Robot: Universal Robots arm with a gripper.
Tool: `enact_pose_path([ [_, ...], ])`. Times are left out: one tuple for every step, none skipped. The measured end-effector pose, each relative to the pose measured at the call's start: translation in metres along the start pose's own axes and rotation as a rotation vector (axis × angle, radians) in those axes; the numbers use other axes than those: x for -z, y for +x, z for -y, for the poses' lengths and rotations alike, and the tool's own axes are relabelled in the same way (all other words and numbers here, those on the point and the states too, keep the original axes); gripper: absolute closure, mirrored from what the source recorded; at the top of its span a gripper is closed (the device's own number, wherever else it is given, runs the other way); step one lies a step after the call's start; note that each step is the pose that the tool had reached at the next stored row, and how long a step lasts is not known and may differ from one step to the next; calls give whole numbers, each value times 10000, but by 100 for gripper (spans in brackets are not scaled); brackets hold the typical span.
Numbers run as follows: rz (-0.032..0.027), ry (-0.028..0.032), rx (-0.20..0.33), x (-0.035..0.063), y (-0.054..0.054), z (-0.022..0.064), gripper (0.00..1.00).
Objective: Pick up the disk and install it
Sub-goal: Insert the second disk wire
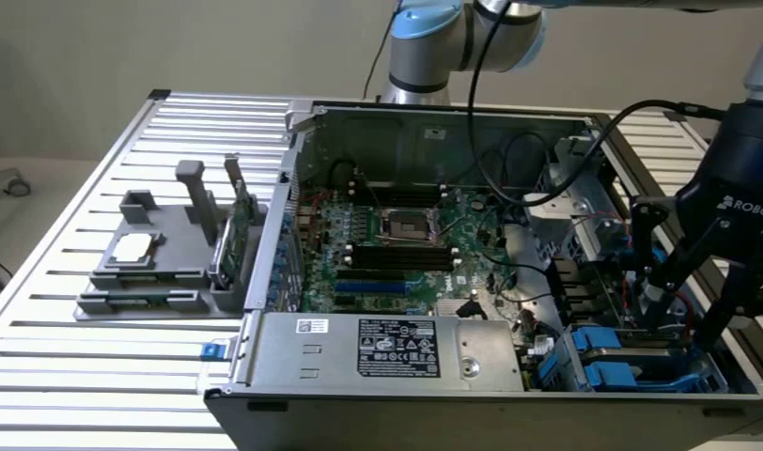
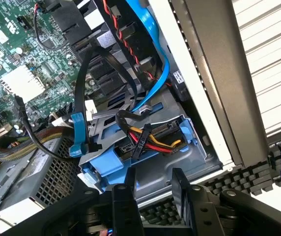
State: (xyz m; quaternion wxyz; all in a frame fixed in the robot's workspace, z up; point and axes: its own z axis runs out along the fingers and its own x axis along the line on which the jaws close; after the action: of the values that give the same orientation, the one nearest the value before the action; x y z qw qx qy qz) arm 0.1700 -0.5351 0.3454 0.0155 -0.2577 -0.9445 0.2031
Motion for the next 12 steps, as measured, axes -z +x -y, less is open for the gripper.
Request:
enact_pose_path([
  [-22, -7, -36, -1, -5, -1, 57],
  [-38, -15, -60, -3, -11, -3, 57],
  [-55, -23, -83, -4, -18, -5, 57],
  [-72, -32, -106, -5, -25, -5, 57],
  [-89, -45, -126, -7, -32, -5, 57],
  [-112, -64, -148, -9, -38, -5, 57],
  [-141, -92, -172, -11, -42, -4, 57],
  [-180, -140, -192, -12, -46, -4, 57],
  [-236, -218, -202, -12, -47, -4, 57],
  [-305, -325, -204, -12, -49, -4, 57],
  [-384, -452, -195, -12, -51, -5, 57],
  [-466, -586, -185, -13, -53, -6, 57],
])
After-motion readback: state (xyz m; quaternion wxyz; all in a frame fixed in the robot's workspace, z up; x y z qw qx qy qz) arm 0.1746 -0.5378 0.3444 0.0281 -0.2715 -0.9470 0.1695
